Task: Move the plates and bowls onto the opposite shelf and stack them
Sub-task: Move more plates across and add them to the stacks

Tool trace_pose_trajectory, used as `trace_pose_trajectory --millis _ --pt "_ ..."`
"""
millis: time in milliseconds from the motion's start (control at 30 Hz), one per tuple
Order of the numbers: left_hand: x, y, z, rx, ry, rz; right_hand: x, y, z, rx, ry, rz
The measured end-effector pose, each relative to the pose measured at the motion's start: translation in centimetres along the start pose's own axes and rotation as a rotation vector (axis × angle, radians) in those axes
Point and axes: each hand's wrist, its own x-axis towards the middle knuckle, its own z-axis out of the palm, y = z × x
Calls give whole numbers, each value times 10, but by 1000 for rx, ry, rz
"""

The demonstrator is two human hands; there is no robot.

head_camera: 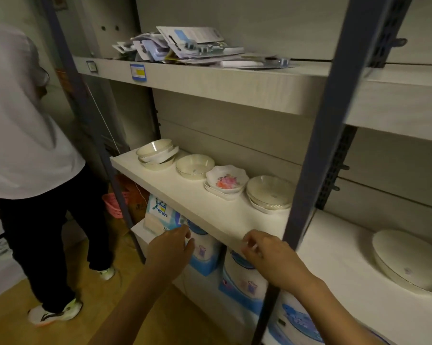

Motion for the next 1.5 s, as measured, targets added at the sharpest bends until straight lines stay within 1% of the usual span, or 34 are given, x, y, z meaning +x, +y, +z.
trace_pose_trajectory --millis 133,267,500,633,733,833,933,1067,1167,1267,1367,1433,1500 --pt "52 -33 -7 -21 15 12 56 -11 12 5 11 43" --pt "99 -62 -15 -34 18 40 108 -22 17 -17 39 124" --pt "181 -98 -10 -79 13 123 171 -15 25 -72 131 323" --pt "230 -111 2 -110 -56 173 203 -10 36 -24 193 459" --pt "265 -123 10 -129 -114 209 230 -9 44 -11 249 594" --pt "293 -139 13 -135 -177 256 258 -7 53 -33 266 770" --pt "317 -157 16 -112 -196 315 282 -3 61 -31 273 956" --pt "342 -174 18 -102 -238 387 302 -9 67 -27 302 1110" --pt "357 -188 24 -94 -270 384 313 -14 69 20 333 1166" --pt "368 -201 30 -90 -300 354 321 -12 73 171 367 1190" --pt "377 -208 36 -94 -345 317 324 -17 71 201 419 1201" --pt "387 -210 42 -152 -427 257 322 -19 69 231 477 1184" --pt "397 -208 46 -280 -559 155 318 -22 68 272 518 1169"
